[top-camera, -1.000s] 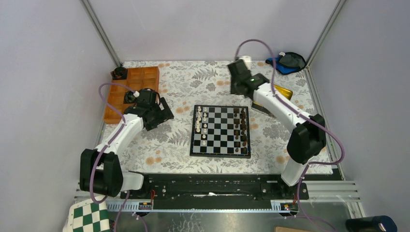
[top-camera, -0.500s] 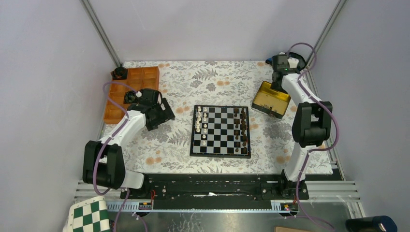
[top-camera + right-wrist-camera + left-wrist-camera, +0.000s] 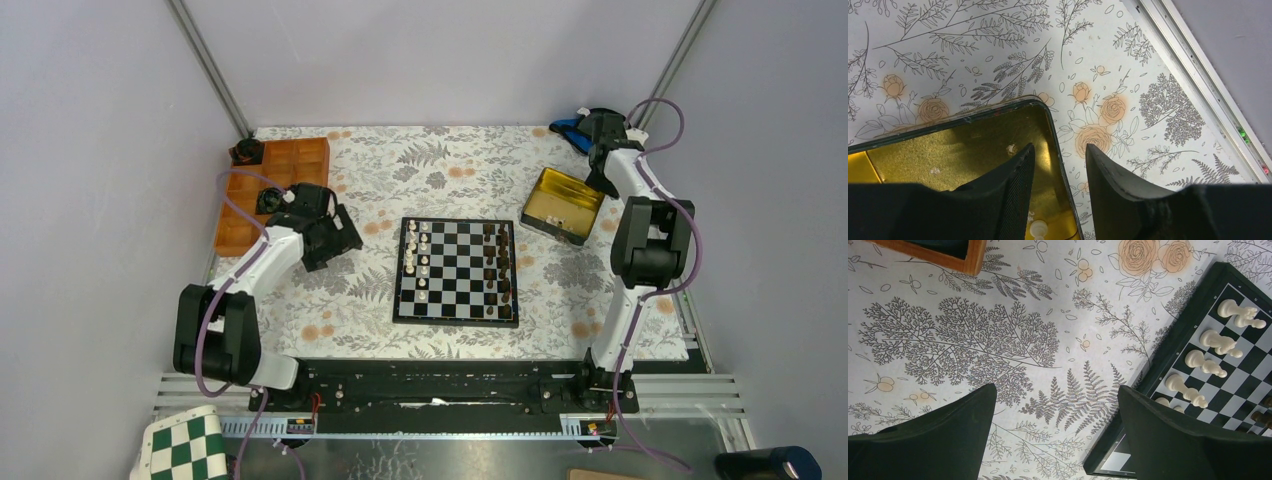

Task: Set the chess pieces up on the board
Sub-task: Adjust the storage box at the center of the board.

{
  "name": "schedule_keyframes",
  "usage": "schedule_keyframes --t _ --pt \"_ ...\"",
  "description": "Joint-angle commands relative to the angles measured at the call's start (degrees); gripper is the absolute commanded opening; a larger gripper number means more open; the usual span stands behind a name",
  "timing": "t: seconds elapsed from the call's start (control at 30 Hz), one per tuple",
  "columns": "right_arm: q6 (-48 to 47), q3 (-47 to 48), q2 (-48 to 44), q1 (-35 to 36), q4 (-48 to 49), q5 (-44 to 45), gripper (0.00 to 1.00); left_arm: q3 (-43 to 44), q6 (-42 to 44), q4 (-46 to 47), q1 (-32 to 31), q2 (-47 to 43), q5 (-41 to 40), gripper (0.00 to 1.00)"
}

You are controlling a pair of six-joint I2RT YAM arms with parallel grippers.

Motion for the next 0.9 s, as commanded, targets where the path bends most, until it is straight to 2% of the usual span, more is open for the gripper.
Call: schedule_keyframes --t 0.0,0.3,0.87 --pt "1.46 1.05 0.91 -0.05 -0.23 0.04 0.48 2.09 0.43 2.27 -0.37 0.9 -1.1 0.99" --pt "4.76 -0.56 2.72 -1.06 0.36 -3.13 0.4 2.03 1.02 2.22 -0.37 1.4 -0.98 0.99" --pt "13.88 -1.43 4.55 -2.07 -0.27 -7.23 0.09 3.5 2.35 0.74 -0.35 2.46 -1.25 0.99"
